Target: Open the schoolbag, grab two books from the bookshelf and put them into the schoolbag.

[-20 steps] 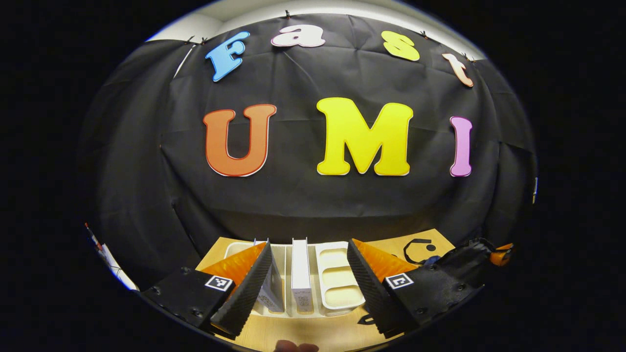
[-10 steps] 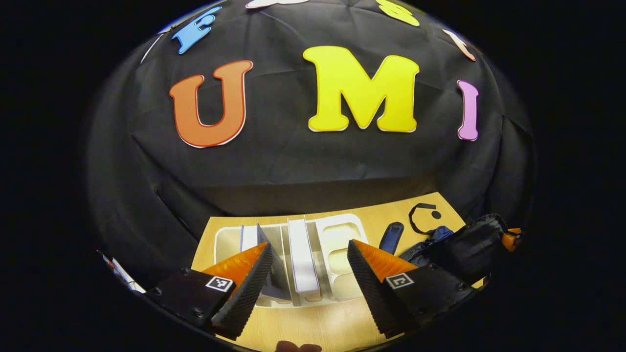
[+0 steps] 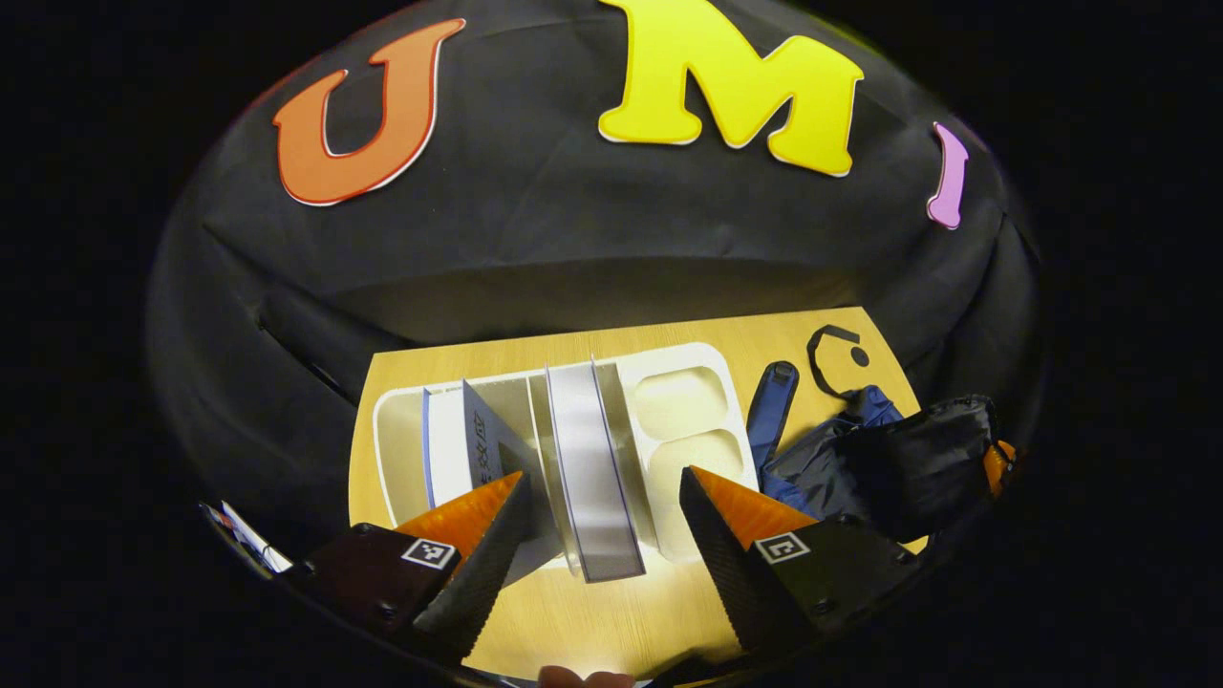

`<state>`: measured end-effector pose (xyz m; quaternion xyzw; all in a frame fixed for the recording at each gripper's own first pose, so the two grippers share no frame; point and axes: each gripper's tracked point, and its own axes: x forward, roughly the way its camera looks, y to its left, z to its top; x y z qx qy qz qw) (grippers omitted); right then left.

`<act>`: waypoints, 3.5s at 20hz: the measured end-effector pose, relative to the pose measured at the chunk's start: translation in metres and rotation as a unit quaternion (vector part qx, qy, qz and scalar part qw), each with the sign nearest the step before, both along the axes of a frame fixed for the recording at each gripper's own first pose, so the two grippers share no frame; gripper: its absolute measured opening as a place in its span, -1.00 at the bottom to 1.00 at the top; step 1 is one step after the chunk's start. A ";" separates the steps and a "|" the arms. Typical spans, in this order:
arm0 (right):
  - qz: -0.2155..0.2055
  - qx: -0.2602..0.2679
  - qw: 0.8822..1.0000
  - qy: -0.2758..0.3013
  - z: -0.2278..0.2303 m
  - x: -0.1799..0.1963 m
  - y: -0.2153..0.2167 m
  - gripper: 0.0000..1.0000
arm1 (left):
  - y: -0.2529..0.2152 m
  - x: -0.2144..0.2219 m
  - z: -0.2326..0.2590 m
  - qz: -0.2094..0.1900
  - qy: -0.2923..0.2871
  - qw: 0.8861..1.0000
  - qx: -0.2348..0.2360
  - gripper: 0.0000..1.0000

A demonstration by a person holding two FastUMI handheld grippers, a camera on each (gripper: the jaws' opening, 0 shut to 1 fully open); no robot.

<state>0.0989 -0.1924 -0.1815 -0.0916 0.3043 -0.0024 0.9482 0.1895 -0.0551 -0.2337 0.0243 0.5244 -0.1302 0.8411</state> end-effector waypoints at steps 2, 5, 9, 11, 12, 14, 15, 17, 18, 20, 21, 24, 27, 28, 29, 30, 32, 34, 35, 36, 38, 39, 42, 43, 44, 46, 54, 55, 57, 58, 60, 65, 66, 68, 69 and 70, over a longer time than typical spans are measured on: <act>-0.001 0.002 1.000 0.001 0.000 0.000 0.000 -1.00 | 0.000 -0.001 -0.012 -0.004 0.030 1.000 0.006 0.94; -0.002 0.004 1.000 0.001 -0.001 -0.001 0.000 -0.99 | 0.001 -0.006 -0.030 -0.004 0.073 0.997 0.015 0.94; -0.003 0.006 1.000 0.002 -0.001 0.000 0.001 -0.99 | 0.001 -0.016 -0.054 0.015 0.137 0.990 0.006 0.94; -0.004 0.006 1.000 0.004 -0.001 -0.001 0.000 -0.99 | -0.002 -0.020 -0.062 0.022 0.155 0.988 0.000 0.92; -0.004 0.007 1.000 0.004 -0.002 -0.001 -0.001 -0.99 | -0.001 -0.019 -0.064 0.024 0.159 0.987 0.002 0.89; -0.004 0.008 1.000 0.006 -0.002 -0.001 0.000 -0.99 | 0.002 -0.019 -0.067 0.027 0.165 0.986 0.012 0.77; -0.003 0.008 1.000 0.006 -0.002 -0.001 0.000 -0.99 | 0.004 -0.017 -0.067 0.026 0.167 0.985 0.020 0.68; -0.002 0.009 1.000 0.005 -0.002 -0.001 0.001 -0.99 | 0.005 -0.015 -0.069 0.022 0.170 0.985 0.032 0.53; -0.003 0.010 1.000 0.005 -0.002 -0.002 0.001 -0.99 | 0.006 -0.016 -0.070 0.022 0.174 0.984 0.038 0.50; -0.004 0.013 1.000 0.006 -0.002 -0.003 0.001 -0.99 | 0.008 -0.018 -0.070 0.023 0.187 0.981 0.049 0.33; -0.004 0.014 1.000 0.006 -0.003 -0.003 0.001 -0.99 | 0.010 -0.019 -0.068 0.026 0.194 0.979 0.056 0.28; -0.005 0.013 1.000 0.005 -0.003 -0.004 -0.002 -0.99 | 0.009 -0.030 -0.069 0.046 0.212 0.974 0.059 -0.04; -0.004 0.012 1.000 0.006 -0.005 -0.005 -0.002 -0.99 | 0.009 -0.043 -0.053 0.054 0.227 0.971 0.058 -0.09; -0.002 0.010 1.000 0.005 -0.005 -0.006 -0.002 -1.00 | 0.008 -0.048 -0.044 0.053 0.230 0.971 0.050 -0.09; 0.000 0.008 1.000 0.005 -0.006 -0.007 -0.002 -0.99 | 0.006 -0.054 -0.035 0.049 0.230 0.971 0.043 -0.10; 0.002 0.008 1.000 0.006 -0.006 -0.007 -0.002 -0.99 | 0.006 -0.062 -0.026 0.044 0.229 0.972 0.038 -0.11; 0.007 0.006 1.000 0.007 -0.008 -0.008 0.001 -0.99 | 0.011 -0.072 -0.003 0.040 0.221 0.974 0.029 -0.05; 0.011 0.004 1.000 0.007 -0.007 -0.009 0.002 -1.00 | 0.023 -0.086 0.023 0.039 0.212 0.976 0.023 -0.11; 0.012 0.005 1.000 0.007 -0.007 -0.009 0.003 -1.00 | 0.028 -0.095 0.036 0.041 0.208 0.977 0.017 -0.12; 0.011 0.006 1.000 0.007 -0.008 -0.009 0.002 -1.00 | 0.033 -0.110 0.045 0.042 0.208 0.977 0.006 -0.12; 0.010 0.008 1.000 0.007 -0.008 -0.010 0.002 -0.99 | 0.033 -0.134 0.061 0.058 0.209 0.976 -0.028 -0.11; 0.010 0.008 1.000 0.007 -0.007 -0.011 0.002 -1.00 | 0.034 -0.143 0.069 0.066 0.208 0.975 -0.045 -0.10; 0.011 0.008 1.000 0.008 -0.008 -0.014 0.003 -1.00 | 0.028 -0.169 0.080 0.090 0.209 0.967 -0.112 -0.06; 0.012 0.007 1.000 0.010 -0.008 -0.016 0.004 -1.00 | 0.019 -0.175 0.085 0.098 0.213 0.962 -0.138 -0.12; 0.014 0.006 1.000 0.011 -0.009 -0.017 0.006 -0.99 | 0.016 -0.183 0.088 0.106 0.217 0.957 -0.162 -0.05; 0.017 0.001 1.000 0.011 -0.009 -0.018 0.009 -1.00 | 0.011 -0.198 0.089 0.113 0.214 0.949 -0.203 -0.12; 0.015 0.004 1.000 0.020 -0.015 -0.022 0.015 -0.99 | -0.073 -0.232 0.059 0.117 0.177 0.910 -0.356 -0.12; 0.012 0.006 1.000 0.020 -0.013 -0.022 0.014 -0.99 | -0.086 -0.236 0.053 0.111 0.169 0.908 -0.367 -0.12; 0.006 0.010 1.000 0.023 -0.014 -0.021 0.011 -1.00 | -0.111 -0.241 0.040 0.105 0.156 0.902 -0.389 -0.12; 0.003 0.016 1.000 0.024 -0.014 -0.021 0.012 -1.00 | -0.123 -0.242 0.034 0.107 0.150 0.897 -0.403 -0.12; 0.000 0.022 0.999 0.028 -0.014 -0.022 0.012 -1.00 | -0.149 -0.245 0.019 0.108 0.150 0.888 -0.420 -0.12; -0.001 0.021 0.999 0.033 -0.013 -0.019 0.007 -1.00 | -0.195 -0.240 -0.030 0.117 0.141 0.887 -0.425 -0.12; -0.001 0.021 0.999 0.034 -0.012 -0.019 0.006 -1.00 | -0.206 -0.241 -0.036 0.114 0.144 0.884 -0.431 -0.12; -0.001 0.020 0.999 0.036 -0.011 -0.019 0.004 -1.00 | -0.227 -0.240 -0.051 0.111 0.152 0.883 -0.431 -0.12; -0.001 0.020 0.999 0.036 -0.009 -0.018 0.004 -1.00 | -0.237 -0.239 -0.057 0.108 0.149 0.883 -0.432 -0.12; -0.002 0.020 0.999 0.037 -0.009 -0.018 0.003 -0.99 | -0.248 -0.236 -0.059 0.105 0.148 0.879 -0.441 -0.12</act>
